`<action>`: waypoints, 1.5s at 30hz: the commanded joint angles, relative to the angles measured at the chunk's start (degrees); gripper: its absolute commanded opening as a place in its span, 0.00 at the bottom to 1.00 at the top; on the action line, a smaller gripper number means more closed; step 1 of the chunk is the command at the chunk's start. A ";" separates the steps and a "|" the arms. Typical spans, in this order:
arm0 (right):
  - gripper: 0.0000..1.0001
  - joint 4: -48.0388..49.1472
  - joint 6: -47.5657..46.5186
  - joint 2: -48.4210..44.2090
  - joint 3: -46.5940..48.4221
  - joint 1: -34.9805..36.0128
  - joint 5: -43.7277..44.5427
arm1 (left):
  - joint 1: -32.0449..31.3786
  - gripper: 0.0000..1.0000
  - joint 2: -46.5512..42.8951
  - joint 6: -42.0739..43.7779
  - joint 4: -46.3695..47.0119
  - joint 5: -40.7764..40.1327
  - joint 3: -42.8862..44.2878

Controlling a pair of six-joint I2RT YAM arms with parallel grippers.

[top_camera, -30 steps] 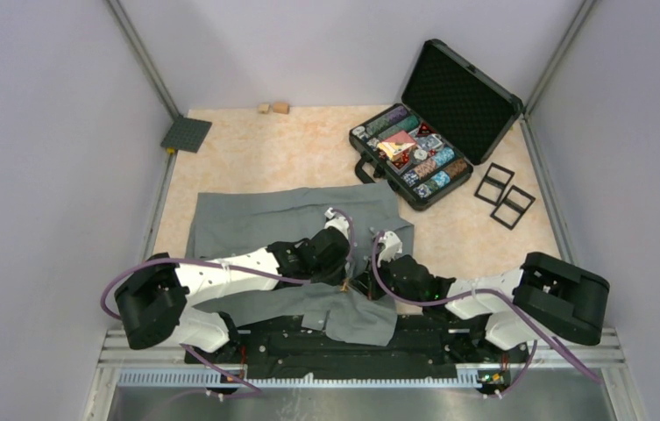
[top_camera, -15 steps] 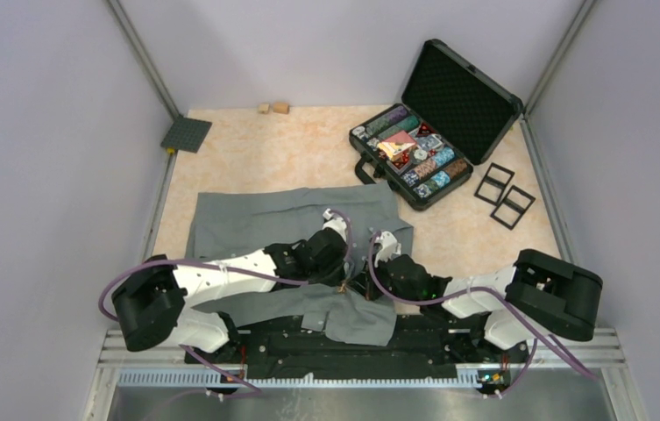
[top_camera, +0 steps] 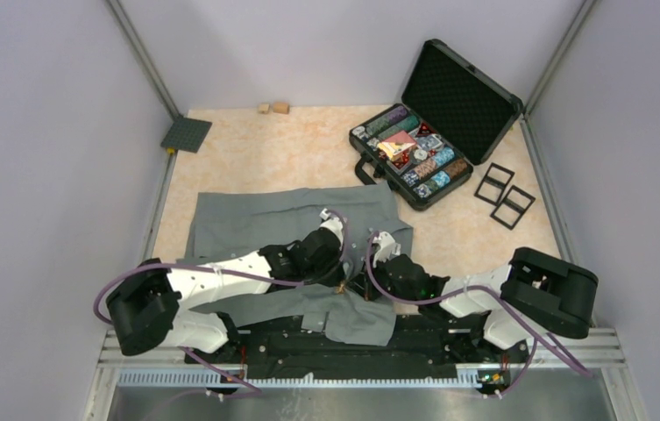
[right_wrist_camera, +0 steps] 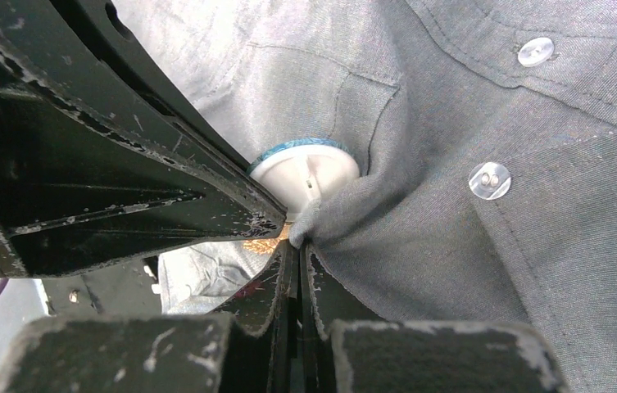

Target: Pin the brooch onto the clothing

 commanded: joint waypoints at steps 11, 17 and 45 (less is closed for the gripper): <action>0.00 2.06 -0.45 0.08 2.46 0.74 -3.09 | 1.72 0.00 -4.21 -0.71 7.70 3.56 -1.73; 0.23 -6.58 -1.93 -9.09 2.70 0.77 -0.24 | 5.35 0.00 -5.31 1.19 6.53 9.53 -2.96; 0.57 -1.47 -8.31 -26.85 -7.49 -11.68 -18.95 | 18.23 0.00 -3.12 19.40 -2.82 49.05 5.53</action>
